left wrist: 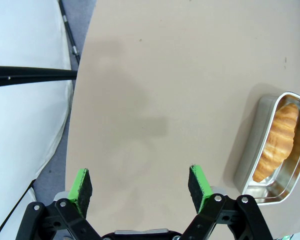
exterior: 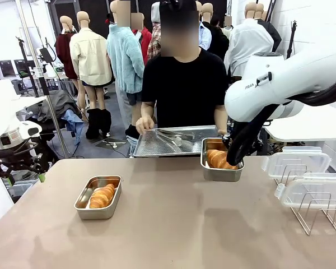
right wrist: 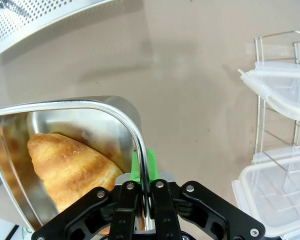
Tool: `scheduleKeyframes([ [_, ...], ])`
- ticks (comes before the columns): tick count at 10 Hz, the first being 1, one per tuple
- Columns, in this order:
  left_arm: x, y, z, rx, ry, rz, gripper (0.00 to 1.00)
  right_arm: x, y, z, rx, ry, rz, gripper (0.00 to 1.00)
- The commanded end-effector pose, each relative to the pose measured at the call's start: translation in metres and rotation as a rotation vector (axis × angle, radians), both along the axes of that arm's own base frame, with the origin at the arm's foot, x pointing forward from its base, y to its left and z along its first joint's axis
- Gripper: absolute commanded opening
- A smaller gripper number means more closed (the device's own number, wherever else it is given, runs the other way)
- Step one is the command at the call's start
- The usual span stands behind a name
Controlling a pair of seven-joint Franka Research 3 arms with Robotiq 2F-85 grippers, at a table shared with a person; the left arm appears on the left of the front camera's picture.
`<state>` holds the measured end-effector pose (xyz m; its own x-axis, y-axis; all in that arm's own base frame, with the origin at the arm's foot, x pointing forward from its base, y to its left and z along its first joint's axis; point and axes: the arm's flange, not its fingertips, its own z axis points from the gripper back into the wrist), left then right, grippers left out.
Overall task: Place the bread in airtight containers.
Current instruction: Once an object is inside an Airtight Container , place the container in the center of the table.
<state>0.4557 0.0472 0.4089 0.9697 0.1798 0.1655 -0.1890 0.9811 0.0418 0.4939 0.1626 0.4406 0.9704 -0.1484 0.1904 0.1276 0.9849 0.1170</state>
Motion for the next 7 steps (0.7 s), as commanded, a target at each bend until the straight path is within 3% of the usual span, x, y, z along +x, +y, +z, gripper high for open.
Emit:
scheduleKeyframes([
  [1, -0.002, 0.001, 0.0, -0.002, 0.0, 0.0, 1.0, 0.0, 0.0, 0.0, 0.0, 0.0, 0.0, 0.0],
  [4, -0.002, 0.001, 0.0, -0.002, 0.0, 0.0, 1.0, 0.012, 0.024, -0.037, -0.054, -0.052, 0.025, 0.0],
  [7, -0.002, 0.001, 0.0, -0.002, 0.0, 0.0, 1.0, 0.014, 0.028, -0.07, -0.043, -0.018, 0.081, 0.0],
])
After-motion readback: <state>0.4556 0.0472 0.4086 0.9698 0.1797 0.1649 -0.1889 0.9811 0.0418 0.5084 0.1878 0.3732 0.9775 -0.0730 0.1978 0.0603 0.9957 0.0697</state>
